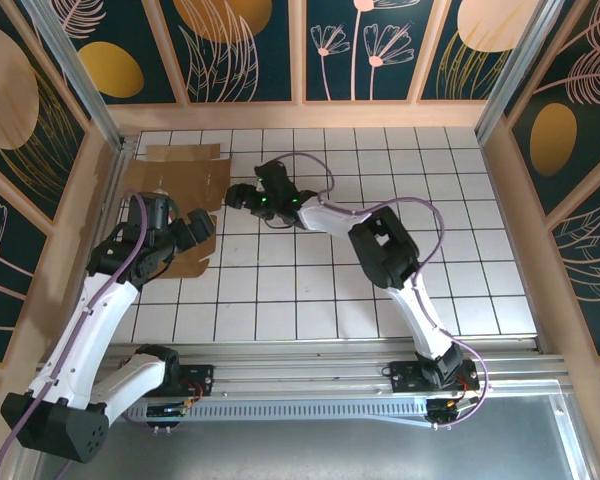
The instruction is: Fold the paper box
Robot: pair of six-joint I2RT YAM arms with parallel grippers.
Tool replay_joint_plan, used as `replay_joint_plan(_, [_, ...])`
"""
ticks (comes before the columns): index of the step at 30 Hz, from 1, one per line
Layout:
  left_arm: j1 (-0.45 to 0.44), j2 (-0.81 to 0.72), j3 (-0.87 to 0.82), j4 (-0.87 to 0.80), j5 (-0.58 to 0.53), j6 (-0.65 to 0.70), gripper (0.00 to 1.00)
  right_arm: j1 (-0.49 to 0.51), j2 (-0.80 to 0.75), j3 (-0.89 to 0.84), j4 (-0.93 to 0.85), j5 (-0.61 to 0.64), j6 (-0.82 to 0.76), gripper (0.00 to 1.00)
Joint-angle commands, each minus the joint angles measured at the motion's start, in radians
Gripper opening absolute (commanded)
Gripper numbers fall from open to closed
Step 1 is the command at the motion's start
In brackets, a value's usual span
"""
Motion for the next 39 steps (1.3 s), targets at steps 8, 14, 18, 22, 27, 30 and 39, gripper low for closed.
replay_joint_plan(8, [0.002, -0.030, -0.042, -0.005, -0.076, -0.004, 0.99, 0.086, 0.190, 0.212, -0.097, -0.016, -0.018, 0.58])
replay_joint_plan(14, [0.001, -0.039, -0.045, 0.005, -0.073, 0.000, 0.99, 0.105, 0.266, 0.278, -0.075, -0.065, 0.009, 0.43])
replay_joint_plan(18, [0.001, -0.041, -0.049, 0.014, -0.064, -0.005, 0.99, 0.111, 0.295, 0.305, -0.067, -0.063, 0.024, 0.30])
replay_joint_plan(22, [0.001, -0.035, -0.044, 0.015, -0.058, -0.023, 0.99, 0.108, 0.289, 0.322, -0.097, -0.062, -0.011, 0.11])
replay_joint_plan(27, [0.001, -0.016, -0.044, 0.038, -0.045, -0.041, 0.99, 0.070, 0.101, 0.127, -0.094, -0.048, -0.157, 0.00])
replay_joint_plan(30, [0.002, 0.009, -0.038, 0.067, -0.011, -0.045, 0.99, 0.009, -0.082, -0.138, -0.026, -0.061, -0.224, 0.00])
replay_joint_plan(39, [-0.005, 0.162, -0.049, 0.250, 0.245, -0.093, 0.99, -0.231, -0.534, -0.812, 0.067, -0.134, -0.323, 0.00])
